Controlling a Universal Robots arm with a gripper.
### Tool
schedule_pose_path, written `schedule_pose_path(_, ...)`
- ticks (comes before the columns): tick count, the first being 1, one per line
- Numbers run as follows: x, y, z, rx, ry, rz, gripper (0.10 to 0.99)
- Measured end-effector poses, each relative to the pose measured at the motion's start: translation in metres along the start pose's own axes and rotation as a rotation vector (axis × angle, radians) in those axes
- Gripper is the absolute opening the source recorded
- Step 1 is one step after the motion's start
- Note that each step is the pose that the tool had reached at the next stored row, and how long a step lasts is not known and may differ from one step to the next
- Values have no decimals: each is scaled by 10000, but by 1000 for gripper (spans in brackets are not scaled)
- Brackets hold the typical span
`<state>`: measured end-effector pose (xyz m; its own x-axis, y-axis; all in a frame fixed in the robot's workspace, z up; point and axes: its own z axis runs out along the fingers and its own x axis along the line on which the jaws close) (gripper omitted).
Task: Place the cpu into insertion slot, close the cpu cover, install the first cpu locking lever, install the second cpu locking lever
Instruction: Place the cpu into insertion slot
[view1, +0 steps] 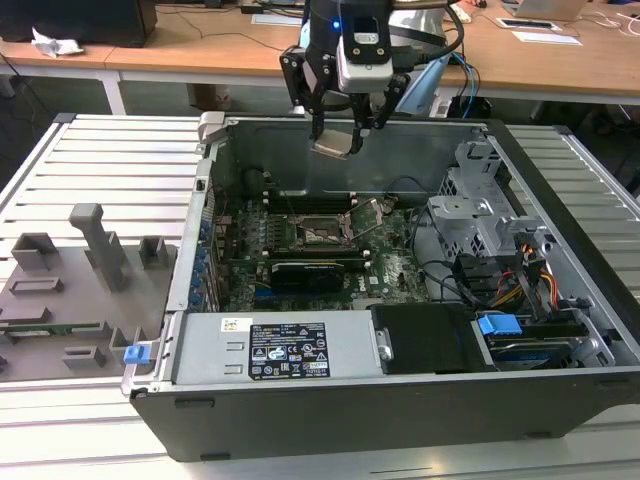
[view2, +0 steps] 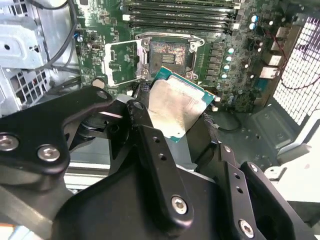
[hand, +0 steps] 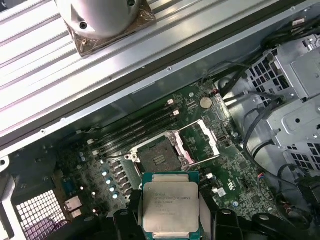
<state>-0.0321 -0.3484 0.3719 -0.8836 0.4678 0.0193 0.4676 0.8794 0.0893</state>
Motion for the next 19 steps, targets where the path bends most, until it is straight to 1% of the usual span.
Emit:
schedule_pose_path(8,0,0,7,-17,-81,914,537)
schedule_pose_path(10,0,-1,10,-25,-114,1280,537)
schedule_pose_path(16,0,-1,21,-36,-170,1901,537)
schedule_pose_path(19,-1,-3,35,-44,-211,2377,537)
